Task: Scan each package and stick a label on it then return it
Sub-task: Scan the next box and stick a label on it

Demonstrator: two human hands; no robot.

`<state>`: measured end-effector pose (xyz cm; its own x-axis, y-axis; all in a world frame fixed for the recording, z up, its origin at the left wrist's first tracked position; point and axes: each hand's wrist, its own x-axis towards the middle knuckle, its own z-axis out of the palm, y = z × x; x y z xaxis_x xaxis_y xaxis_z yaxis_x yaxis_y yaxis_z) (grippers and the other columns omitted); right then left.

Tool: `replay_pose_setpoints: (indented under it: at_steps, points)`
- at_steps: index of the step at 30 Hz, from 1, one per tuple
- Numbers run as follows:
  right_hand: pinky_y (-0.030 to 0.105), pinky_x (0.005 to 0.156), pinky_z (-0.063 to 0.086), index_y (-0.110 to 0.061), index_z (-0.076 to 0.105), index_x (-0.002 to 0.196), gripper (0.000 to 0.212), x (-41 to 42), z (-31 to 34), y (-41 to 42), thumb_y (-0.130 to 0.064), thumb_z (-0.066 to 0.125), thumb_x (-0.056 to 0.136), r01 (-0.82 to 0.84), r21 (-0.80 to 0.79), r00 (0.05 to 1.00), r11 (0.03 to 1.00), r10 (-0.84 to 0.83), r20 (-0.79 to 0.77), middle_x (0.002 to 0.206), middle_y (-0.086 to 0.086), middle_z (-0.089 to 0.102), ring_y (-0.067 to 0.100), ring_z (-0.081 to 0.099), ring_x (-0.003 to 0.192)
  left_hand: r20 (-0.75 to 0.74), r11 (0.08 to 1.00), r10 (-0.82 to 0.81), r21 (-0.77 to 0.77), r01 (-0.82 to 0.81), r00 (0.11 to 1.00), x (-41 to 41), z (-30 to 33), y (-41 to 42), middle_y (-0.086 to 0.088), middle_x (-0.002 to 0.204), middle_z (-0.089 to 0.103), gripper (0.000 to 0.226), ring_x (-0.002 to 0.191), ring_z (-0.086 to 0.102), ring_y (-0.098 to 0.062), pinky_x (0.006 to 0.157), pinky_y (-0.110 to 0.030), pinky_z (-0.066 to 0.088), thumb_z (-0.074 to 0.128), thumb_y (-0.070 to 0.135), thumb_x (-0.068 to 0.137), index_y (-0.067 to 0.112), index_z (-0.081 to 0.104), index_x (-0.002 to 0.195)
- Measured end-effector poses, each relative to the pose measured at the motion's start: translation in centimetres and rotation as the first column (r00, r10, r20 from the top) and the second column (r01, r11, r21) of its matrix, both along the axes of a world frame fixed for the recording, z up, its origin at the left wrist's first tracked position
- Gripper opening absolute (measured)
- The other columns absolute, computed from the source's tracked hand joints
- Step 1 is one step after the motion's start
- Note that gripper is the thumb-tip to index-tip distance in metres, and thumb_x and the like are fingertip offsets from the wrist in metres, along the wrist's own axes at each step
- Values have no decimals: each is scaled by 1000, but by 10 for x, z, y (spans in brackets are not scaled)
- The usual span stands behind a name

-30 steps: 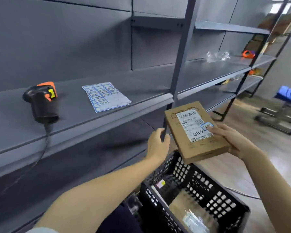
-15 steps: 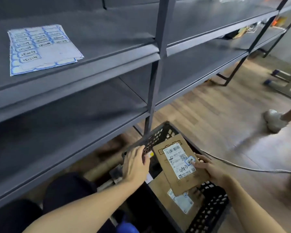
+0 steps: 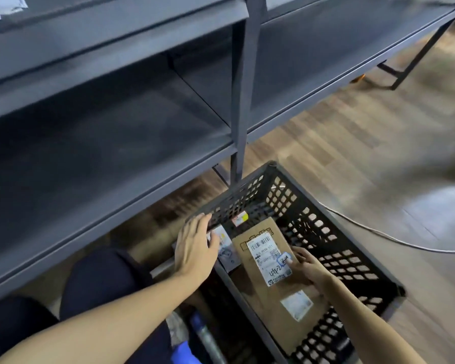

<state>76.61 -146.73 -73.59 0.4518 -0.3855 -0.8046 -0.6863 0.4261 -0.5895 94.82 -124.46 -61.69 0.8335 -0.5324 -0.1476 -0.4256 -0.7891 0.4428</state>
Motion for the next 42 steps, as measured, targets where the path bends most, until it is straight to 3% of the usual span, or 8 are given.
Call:
replay_pose_setpoints:
  at_steps: [5, 10, 13, 20, 25, 34, 38, 42]
  points:
    - [47, 103, 44, -6, 39, 144, 52, 37, -20, -11, -5, 55, 95, -65, -40, 998, 997, 66, 16, 134, 20, 54, 36, 57, 114, -2, 1000, 11, 9, -11, 1000, 5, -6, -5, 0, 145, 44, 43, 134, 38, -16, 113, -32, 26, 44, 23, 98, 16, 44, 140]
    - [18, 65, 45, -3, 45, 137, 47, 35, -34, -19, 11, 49, 92, -376, -33, 922, 926, 370, -113, 110, 15, 60, 20, 53, 88, -20, 1000, 29, 4, -29, 999, 6, -11, -4, -1, 143, 46, 42, 133, 40, -18, 112, -32, 27, 46, 20, 97, 13, 47, 138]
    - [18, 56, 40, -3, 42, 136, 54, 9, -44, -17, 20, 41, 87, -521, 29, 827, 853, 513, -230, 93, 9, 57, 19, 50, 77, -26, 999, 33, -9, -34, 999, 7, -12, -5, -2, 142, 47, 41, 131, 41, -19, 111, -34, 28, 47, 19, 96, 12, 48, 137]
    - [32, 66, 36, -5, 44, 125, 51, -23, -57, -7, 25, 39, 84, -562, -52, 804, 826, 530, -268, 120, 35, 57, 23, 47, 88, -8, 1000, 4, 10, -4, 1000, 7, -17, -5, -2, 141, 48, 41, 131, 42, -18, 111, -34, 30, 47, 19, 96, 13, 48, 136]
    - [23, 51, 41, -13, 43, 121, 38, -35, -57, -13, 8, 51, 90, -667, -78, 710, 741, 601, -367, 92, 10, 59, 18, 51, 75, 2, 1000, 10, 11, -10, 1000, 8, -17, 2, -2, 141, 48, 41, 130, 43, -19, 111, -33, 31, 46, 21, 97, 13, 48, 137]
    - [25, 88, 43, -10, 49, 129, 40, -62, -52, 13, -8, 55, 90, -807, -200, 572, 555, 652, -498, 118, 12, 58, 24, 59, 105, 45, 1000, -4, -11, 5, 999, 10, -20, 3, -4, 139, 50, 41, 128, 45, -20, 108, -33, 33, 47, 21, 95, 11, 50, 135]
    - [33, 98, 43, -9, 41, 130, 36, -55, -46, 40, -7, 36, 95, -811, -255, 551, 526, 542, -635, 129, 13, 51, 28, 52, 118, 70, 996, -12, 92, 5, 997, 9, -19, 7, -5, 145, 44, 47, 136, 37, -21, 113, -34, 25, 43, 25, 97, 12, 42, 142]
    - [36, 105, 37, -12, 37, 131, 37, -18, -21, 59, -14, 45, 95, -817, -349, 541, 459, 402, -739, 136, 8, 48, 24, 45, 126, 88, 981, -24, 191, 6, 996, 13, -13, 17, -2, 154, 32, 51, 143, 23, -20, 117, -33, 14, 37, 31, 99, 17, 33, 148]
